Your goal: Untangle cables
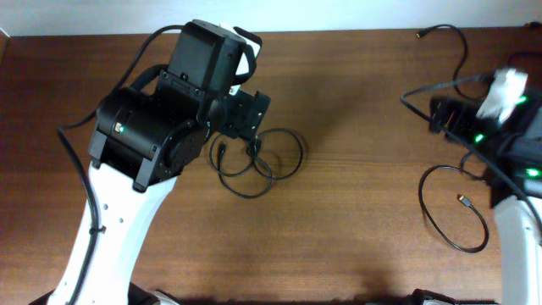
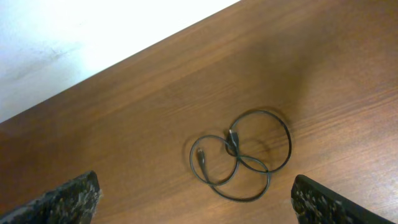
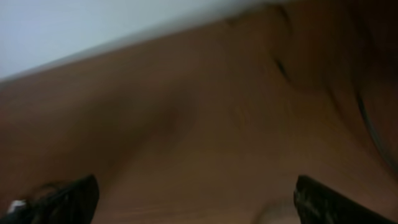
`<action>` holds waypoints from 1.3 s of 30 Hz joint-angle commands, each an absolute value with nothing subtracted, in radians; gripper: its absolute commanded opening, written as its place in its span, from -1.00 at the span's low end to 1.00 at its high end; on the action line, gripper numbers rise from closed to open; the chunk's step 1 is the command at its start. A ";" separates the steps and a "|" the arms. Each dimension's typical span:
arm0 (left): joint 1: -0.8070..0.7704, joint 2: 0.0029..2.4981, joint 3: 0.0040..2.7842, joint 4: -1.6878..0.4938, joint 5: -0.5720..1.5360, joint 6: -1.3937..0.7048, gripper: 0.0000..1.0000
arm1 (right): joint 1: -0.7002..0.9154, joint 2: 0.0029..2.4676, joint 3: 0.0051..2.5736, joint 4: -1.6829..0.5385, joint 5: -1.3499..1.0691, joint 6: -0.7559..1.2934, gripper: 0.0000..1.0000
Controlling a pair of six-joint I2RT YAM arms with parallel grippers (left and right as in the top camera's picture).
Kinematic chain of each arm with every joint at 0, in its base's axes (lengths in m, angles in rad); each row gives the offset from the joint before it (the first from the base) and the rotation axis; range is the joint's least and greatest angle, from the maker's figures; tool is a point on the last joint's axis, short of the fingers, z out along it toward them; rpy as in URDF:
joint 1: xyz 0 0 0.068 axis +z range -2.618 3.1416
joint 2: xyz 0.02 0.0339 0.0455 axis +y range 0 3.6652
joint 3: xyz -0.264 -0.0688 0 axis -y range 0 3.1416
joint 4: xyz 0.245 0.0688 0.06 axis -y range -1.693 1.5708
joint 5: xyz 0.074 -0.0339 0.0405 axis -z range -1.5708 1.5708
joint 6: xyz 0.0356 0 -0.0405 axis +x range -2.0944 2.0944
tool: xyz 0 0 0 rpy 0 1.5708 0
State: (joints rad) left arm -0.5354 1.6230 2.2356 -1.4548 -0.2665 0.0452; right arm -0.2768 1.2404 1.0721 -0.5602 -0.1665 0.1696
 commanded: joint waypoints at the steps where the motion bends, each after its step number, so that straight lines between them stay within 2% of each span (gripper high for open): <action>1: -0.529 1.604 2.237 -1.458 -0.253 0.057 0.98 | -0.261 1.242 0.882 -0.612 0.302 0.798 0.97; 4: -0.529 1.604 2.237 -1.457 -0.224 0.057 0.98 | -0.261 1.265 0.720 -0.607 0.300 1.322 0.97; 6: -0.529 1.604 2.237 -1.456 -0.224 0.057 0.98 | -0.261 1.295 0.660 -0.682 0.299 1.492 0.97; 15: -0.529 1.604 2.237 -1.499 -0.224 0.057 0.98 | -0.261 1.439 0.649 -0.734 0.323 1.536 0.99; 16: -0.529 1.604 2.237 -1.500 -0.224 0.057 0.98 | -0.261 1.456 0.649 -0.733 0.323 1.554 0.95; 17: -0.529 1.604 2.237 -1.509 -0.224 0.057 0.98 | -0.261 1.474 0.648 -0.731 0.327 1.554 -0.71; 18: -0.529 1.604 2.237 -1.517 -0.224 0.057 0.98 | -0.261 1.486 0.649 -0.729 0.327 1.554 -0.93; 21: -0.529 1.604 2.237 -1.535 -0.225 0.057 0.98 | -0.263 1.487 0.662 -0.654 0.429 1.535 -0.93; 22: -0.529 1.604 2.237 -1.538 -0.224 0.057 0.98 | -0.263 1.486 0.688 -0.611 0.516 1.409 -0.92; 25: -0.529 1.604 2.237 -1.551 -0.224 0.057 0.98 | -0.263 1.486 0.779 -0.258 0.607 0.580 -0.92; 26: -0.529 1.604 2.237 -1.555 -0.224 0.057 0.98 | -0.271 1.486 0.788 -0.133 0.608 0.453 -0.92; 28: -0.529 1.604 2.237 -1.559 -0.224 0.057 0.98 | -0.338 1.488 0.788 0.180 0.610 0.383 -0.92; 31: -0.529 1.604 2.237 -1.569 -0.224 0.057 0.98 | -0.488 1.537 0.789 0.550 0.333 0.037 -0.92; 32: -0.529 1.604 2.237 -1.565 -0.225 0.057 0.98 | -0.533 1.574 0.802 0.608 0.220 -0.067 -0.93; 33: -0.529 1.604 2.237 -1.558 -0.225 0.058 0.98 | -0.582 1.640 0.847 0.608 0.096 -0.184 -0.92; 36: -0.529 1.604 2.237 -1.555 -0.224 0.057 0.98 | -0.649 1.929 1.122 0.431 0.003 -0.233 -0.92; 39: -0.529 1.604 2.237 -1.554 -0.224 0.057 0.98 | -0.649 2.124 1.335 0.332 0.024 -0.258 -0.92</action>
State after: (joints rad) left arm -0.5354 1.6226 2.2349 -1.5589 -0.2249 0.0452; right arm -0.6456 2.0380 1.2175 0.3653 0.0448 -0.2268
